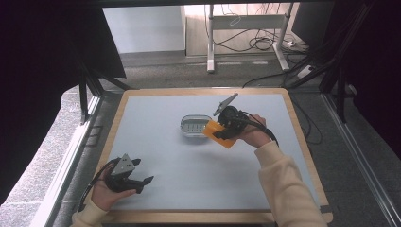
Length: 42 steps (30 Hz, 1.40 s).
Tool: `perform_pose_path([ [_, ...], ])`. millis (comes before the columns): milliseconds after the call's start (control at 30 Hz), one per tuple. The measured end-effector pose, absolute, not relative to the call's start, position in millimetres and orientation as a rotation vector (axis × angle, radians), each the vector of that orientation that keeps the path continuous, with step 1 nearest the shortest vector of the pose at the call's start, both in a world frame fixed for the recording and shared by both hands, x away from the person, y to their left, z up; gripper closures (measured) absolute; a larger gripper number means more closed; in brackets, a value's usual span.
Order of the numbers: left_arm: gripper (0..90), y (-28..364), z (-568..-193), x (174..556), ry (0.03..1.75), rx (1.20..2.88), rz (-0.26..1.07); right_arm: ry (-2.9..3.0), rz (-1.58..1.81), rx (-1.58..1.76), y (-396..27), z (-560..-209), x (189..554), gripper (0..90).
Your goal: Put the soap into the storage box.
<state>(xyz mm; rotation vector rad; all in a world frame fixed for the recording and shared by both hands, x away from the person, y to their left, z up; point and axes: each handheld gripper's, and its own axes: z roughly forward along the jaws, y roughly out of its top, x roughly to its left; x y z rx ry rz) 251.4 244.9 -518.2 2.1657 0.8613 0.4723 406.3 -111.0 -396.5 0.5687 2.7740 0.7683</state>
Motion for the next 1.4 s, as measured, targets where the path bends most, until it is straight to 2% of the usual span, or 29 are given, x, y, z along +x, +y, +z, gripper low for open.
perform_pose_path([
  [1400,19.3,245,-518,251,0.857,2.162,0.472,2.807,0.731,0.521,-82,-393,434,61.8],
])
